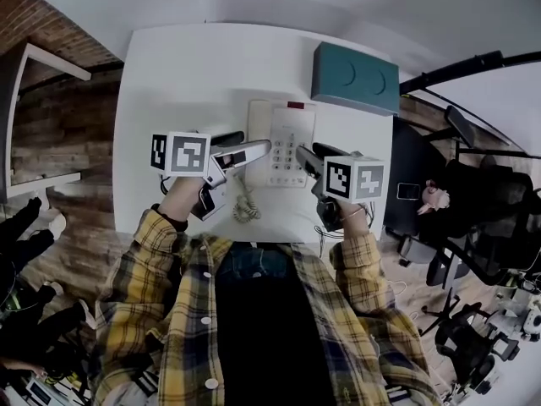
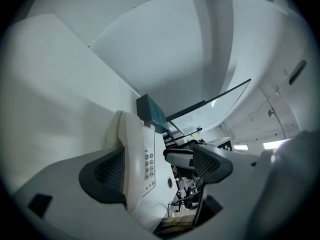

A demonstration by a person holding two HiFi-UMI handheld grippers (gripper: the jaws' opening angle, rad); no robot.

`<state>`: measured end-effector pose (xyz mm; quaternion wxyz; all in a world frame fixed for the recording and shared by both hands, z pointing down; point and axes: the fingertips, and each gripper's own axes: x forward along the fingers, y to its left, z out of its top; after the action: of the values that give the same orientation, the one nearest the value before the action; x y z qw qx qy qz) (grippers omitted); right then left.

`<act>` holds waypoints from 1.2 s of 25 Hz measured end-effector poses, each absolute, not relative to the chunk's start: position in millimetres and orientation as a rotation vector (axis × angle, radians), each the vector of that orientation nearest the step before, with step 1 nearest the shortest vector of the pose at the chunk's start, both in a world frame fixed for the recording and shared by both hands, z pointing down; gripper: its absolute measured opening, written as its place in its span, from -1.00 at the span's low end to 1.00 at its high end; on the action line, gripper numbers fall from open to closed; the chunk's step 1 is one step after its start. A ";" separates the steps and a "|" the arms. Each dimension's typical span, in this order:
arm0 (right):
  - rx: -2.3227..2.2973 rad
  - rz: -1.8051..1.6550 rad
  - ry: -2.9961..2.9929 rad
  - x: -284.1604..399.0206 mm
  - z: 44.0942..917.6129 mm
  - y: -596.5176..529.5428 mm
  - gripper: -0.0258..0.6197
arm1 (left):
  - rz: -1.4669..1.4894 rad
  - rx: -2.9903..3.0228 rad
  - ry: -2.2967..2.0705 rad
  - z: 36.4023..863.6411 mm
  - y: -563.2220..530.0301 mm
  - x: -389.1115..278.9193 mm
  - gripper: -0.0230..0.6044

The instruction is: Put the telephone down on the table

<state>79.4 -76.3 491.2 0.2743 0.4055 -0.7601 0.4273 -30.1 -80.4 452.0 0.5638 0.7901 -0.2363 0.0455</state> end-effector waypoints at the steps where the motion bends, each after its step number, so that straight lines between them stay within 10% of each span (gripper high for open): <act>1: 1.093 1.127 -2.072 76.7 483.0 -79.7 -0.36 | 0.101 1.876 -0.564 446.7 -81.9 -29.6 0.45; 30: 1.265 0.364 -2.673 31.1 270.6 -93.9 -0.53 | -0.151 2.631 -0.961 241.5 -82.8 -29.9 0.43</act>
<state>31.1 -93.9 270.6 0.0809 0.4233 -0.8941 0.1217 -29.9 -82.8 241.5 0.1676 0.9247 -0.3376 -0.0532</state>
